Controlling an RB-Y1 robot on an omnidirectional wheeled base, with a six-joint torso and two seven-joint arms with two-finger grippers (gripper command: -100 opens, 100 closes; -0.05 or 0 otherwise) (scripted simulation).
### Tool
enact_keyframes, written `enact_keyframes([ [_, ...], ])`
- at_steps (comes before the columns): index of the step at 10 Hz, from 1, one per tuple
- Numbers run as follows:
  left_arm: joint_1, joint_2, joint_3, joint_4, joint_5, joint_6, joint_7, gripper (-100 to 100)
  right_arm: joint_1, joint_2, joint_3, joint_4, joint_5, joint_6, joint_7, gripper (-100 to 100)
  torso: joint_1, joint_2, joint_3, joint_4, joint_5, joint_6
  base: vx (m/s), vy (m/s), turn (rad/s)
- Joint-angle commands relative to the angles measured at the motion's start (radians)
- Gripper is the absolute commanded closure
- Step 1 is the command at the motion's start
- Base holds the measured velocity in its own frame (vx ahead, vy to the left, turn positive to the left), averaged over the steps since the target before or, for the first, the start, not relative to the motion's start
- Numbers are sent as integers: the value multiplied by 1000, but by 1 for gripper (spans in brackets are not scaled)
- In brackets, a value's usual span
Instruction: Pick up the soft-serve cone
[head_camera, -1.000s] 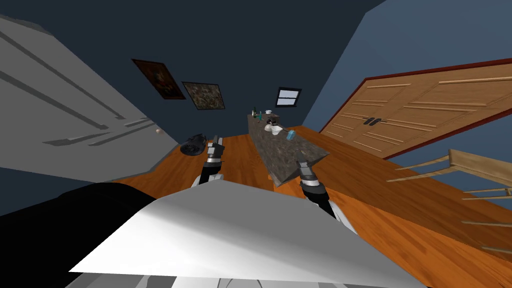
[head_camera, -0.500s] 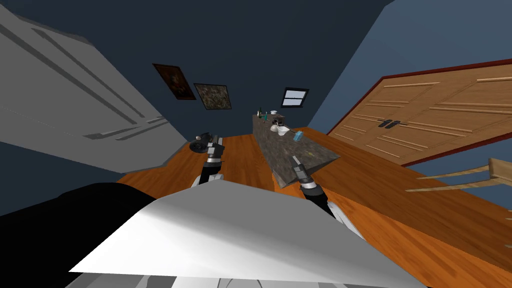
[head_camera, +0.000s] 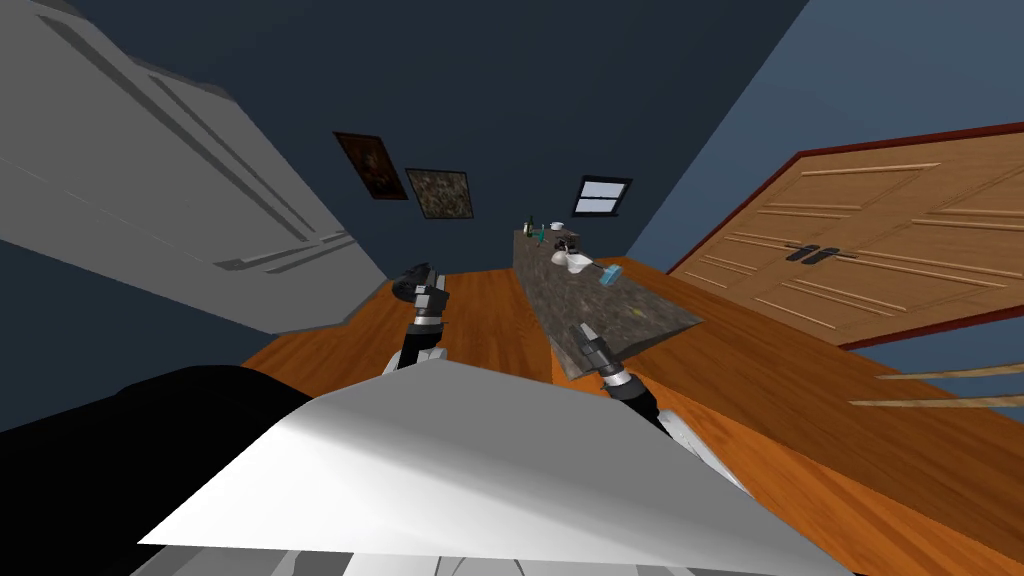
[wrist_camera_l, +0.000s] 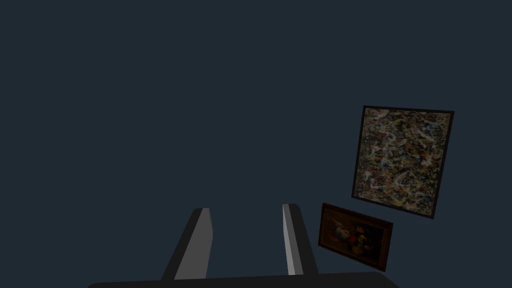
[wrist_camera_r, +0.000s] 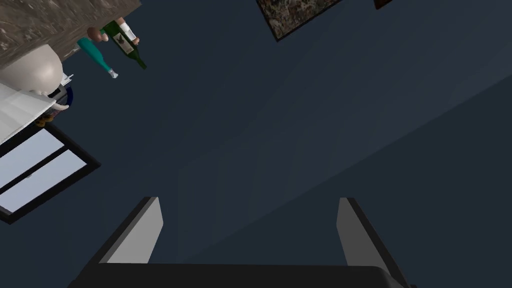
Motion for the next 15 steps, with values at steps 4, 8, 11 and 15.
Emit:
enact_keyframes([
  [4, 0, 0, 0, 0, 0, 0, 0, 0, 4, -115, 25, 117, 56, -14, 36, -100, -1, -2, -1, 0, 0, 0, 9, 93, 104],
  [8, 0, 0, 0, 0, 0, 0, 0, 0, 9, -222, 49, 227, 109, -18, 66, -100, -2, -3, -2, -1, 0, 0, 24, 80, 105],
  [11, 0, 0, 0, 0, 0, 0, 0, 0, 11, -276, 61, 285, 136, -20, 80, -100, -3, -3, -2, -1, -1, 0, 32, 51, 60],
  [15, 0, 0, 0, 0, 0, 0, 0, 0, 12, -383, 83, 403, 187, -22, 105, -100, -4, -4, -2, -1, -1, 0, 52, 42, 95],
])
